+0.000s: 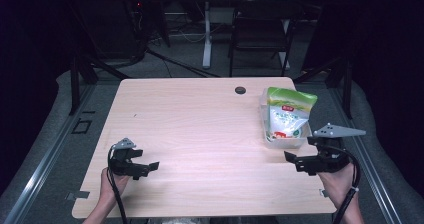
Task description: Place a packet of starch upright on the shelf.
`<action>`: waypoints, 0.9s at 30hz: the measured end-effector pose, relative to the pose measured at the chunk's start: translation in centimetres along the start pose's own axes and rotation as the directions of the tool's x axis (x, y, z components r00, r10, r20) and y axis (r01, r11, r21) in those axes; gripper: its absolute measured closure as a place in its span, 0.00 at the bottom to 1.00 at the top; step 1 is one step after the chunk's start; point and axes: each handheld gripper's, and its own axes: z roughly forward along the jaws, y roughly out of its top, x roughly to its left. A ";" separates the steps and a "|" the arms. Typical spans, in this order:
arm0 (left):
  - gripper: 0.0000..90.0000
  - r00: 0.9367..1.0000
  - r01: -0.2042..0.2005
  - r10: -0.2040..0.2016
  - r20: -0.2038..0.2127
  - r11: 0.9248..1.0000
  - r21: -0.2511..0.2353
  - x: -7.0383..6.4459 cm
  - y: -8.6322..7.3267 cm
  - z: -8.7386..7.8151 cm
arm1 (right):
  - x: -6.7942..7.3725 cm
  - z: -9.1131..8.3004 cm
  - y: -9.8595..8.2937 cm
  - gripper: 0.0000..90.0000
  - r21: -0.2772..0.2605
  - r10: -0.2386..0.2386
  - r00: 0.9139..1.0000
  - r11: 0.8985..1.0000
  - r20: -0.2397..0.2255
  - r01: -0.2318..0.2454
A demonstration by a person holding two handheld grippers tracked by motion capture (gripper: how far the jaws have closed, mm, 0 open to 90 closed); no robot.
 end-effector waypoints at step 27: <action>0.07 1.000 -0.001 0.001 -0.003 1.000 -0.005 -0.1 0.1 0.0 | 2.0 3.1 -9.0 0.03 0.090 0.064 0.997 0.994 -0.039 -0.060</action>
